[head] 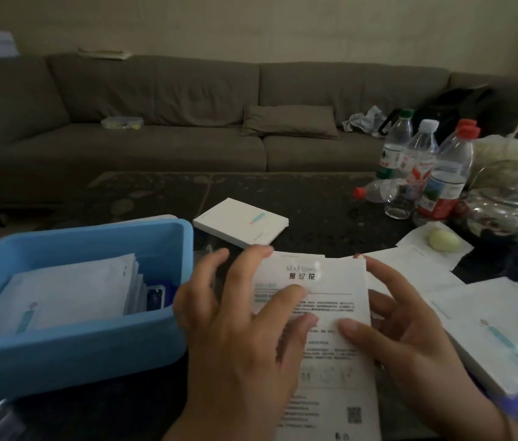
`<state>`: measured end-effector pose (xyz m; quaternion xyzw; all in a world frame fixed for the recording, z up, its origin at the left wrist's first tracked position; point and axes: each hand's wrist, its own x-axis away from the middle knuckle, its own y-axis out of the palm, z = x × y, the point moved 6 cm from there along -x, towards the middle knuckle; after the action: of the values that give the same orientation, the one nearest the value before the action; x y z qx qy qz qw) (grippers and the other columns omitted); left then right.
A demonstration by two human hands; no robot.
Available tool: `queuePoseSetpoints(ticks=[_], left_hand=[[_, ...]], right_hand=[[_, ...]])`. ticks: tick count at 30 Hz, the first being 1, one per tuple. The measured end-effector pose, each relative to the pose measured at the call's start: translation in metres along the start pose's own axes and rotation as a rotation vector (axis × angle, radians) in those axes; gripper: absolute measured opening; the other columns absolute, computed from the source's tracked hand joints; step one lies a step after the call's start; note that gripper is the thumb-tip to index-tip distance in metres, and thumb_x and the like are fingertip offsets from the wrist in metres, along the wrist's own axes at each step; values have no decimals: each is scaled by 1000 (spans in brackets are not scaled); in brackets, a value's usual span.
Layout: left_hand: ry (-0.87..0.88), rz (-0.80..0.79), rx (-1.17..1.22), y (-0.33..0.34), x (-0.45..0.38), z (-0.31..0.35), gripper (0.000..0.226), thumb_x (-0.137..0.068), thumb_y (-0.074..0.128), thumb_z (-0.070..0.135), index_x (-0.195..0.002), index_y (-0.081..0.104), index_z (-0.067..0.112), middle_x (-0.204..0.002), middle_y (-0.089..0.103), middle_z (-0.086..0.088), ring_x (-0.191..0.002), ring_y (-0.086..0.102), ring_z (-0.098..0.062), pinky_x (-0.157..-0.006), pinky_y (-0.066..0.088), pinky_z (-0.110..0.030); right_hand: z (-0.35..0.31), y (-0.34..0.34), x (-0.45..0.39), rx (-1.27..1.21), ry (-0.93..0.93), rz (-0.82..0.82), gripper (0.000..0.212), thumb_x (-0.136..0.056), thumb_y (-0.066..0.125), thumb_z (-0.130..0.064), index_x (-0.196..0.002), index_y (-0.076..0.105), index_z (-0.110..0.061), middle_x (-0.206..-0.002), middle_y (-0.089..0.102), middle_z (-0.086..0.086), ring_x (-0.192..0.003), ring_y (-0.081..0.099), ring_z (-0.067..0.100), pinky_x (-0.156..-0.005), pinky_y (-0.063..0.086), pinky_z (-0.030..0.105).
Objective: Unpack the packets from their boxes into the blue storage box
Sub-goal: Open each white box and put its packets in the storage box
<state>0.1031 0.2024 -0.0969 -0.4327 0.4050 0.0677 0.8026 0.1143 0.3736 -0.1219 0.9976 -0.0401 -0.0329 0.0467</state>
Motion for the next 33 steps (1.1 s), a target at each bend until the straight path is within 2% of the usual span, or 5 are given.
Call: queuePoseSetpoints(ticks=[8,16,25,29,33], left_hand=[[76,27,24,1,-3,1,10,-85,66,34,-89,72,28,-96,67,12,-96,56,-12,-91,34,-33],[164,24,-93,1,-4,7,25,-93,47,34,-91,68,22,-92,68,5,-91,55,-16,-87,34,-34],[99,-131,-110,17,-4,7,15,-91,34,33,-87,47,25,-82,57,5,-77,49,-15,-71,43,-33],[115,-106,2,16,-4,4,13,-92,36,26,-86,48,25,-82,55,6,-78,47,-12,-74,45,-30],[155,-172,44,12,-4,-1,21,-93,49,29,-91,66,17,-85,66,4,-80,60,-12,-76,54,-27]], right_hand=[[5,-2,5,67,-59,-30,72,-68,69,-3,-129,48,-35,-103,74,9,-90,73,29,-67,60,39],[4,0,7,113,-80,-45,73,-70,69,-5,-133,45,-34,-108,72,11,-94,72,31,-71,60,46],[11,-2,9,147,-81,-24,74,-70,70,-8,-135,45,-35,-108,72,10,-94,72,30,-72,60,48],[13,-3,7,151,-62,-20,74,-71,79,-25,-135,45,-40,-110,71,9,-94,71,30,-72,59,48],[11,-5,5,169,-41,-18,75,-70,70,-14,-135,43,-40,-108,72,4,-93,72,27,-71,60,49]])
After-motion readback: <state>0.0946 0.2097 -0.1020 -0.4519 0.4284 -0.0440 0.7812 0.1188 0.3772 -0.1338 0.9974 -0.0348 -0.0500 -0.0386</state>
